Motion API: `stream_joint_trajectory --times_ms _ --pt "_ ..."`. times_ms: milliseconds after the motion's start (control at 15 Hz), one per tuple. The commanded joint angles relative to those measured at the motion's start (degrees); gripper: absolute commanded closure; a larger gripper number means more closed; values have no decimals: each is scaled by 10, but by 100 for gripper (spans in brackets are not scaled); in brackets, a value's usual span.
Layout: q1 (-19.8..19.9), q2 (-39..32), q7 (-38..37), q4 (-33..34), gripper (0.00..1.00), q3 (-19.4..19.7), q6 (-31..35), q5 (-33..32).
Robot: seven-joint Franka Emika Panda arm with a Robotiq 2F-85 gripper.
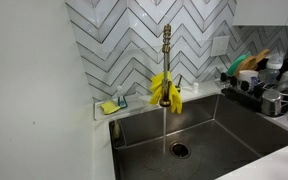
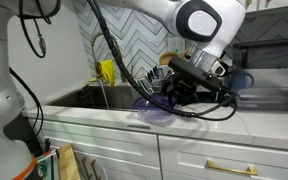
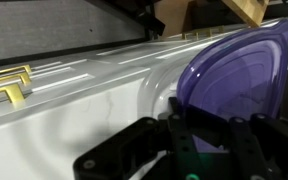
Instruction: Open the tap, then fetch some water in the bowl and put the lid on the bowl
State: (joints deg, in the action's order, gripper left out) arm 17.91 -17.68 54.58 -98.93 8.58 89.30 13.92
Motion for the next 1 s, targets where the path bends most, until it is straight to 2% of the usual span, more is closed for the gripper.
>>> stream_joint_trajectory --times_ms 0,200,933 --pt "-3 14 1 -25 98 4 27 -28" --pt "-1 24 -8 -35 98 7 42 -32" --pt "2 55 -41 -82 98 9 99 19"
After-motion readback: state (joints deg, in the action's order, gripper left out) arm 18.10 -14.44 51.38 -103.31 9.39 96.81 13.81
